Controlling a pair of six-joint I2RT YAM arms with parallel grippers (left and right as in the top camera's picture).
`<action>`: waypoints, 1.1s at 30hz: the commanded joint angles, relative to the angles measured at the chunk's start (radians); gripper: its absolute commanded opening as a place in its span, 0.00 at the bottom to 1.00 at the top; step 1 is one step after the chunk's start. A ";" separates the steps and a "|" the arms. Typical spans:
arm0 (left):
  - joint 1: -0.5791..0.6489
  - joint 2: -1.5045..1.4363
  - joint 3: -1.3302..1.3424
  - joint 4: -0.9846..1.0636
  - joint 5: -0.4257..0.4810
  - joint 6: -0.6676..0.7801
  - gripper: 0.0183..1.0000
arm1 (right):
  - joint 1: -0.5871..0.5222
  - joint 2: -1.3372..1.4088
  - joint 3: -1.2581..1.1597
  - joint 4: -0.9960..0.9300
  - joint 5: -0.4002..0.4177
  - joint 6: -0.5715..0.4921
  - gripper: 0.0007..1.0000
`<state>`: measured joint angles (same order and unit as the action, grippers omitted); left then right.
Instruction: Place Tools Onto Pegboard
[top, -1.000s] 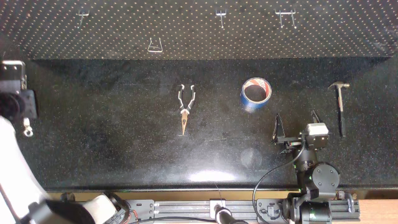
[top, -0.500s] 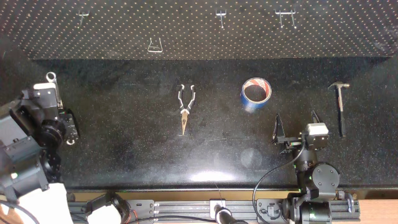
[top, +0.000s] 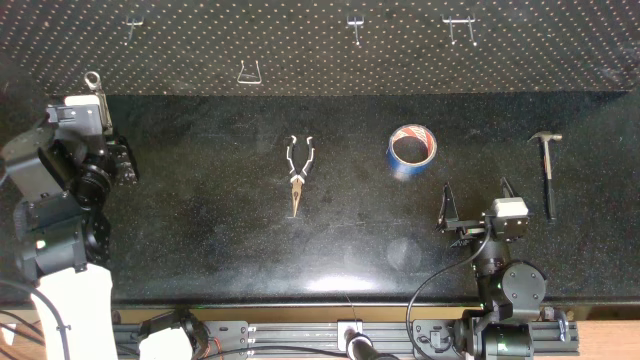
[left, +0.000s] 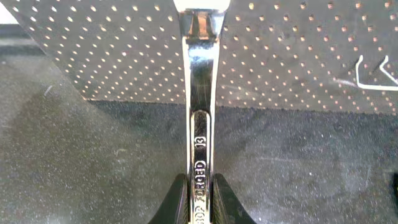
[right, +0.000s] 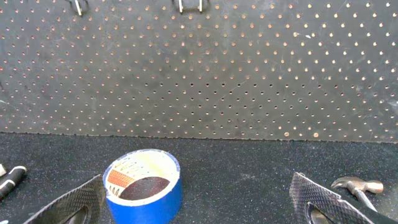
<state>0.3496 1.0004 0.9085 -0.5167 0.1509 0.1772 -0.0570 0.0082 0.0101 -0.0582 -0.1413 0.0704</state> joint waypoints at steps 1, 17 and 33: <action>-0.006 -0.005 -0.042 0.048 0.017 -0.024 0.01 | 0.006 -0.007 -0.006 0.002 -0.008 0.012 0.98; -0.056 0.081 -0.092 0.181 0.019 -0.069 0.01 | 0.006 -0.007 -0.006 0.002 -0.008 0.012 0.98; -0.108 0.142 -0.089 0.283 0.019 -0.073 0.01 | 0.006 -0.007 -0.006 0.002 -0.008 0.012 0.97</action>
<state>0.2440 1.1339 0.8192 -0.2604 0.1589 0.1253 -0.0570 0.0082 0.0101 -0.0582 -0.1413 0.0704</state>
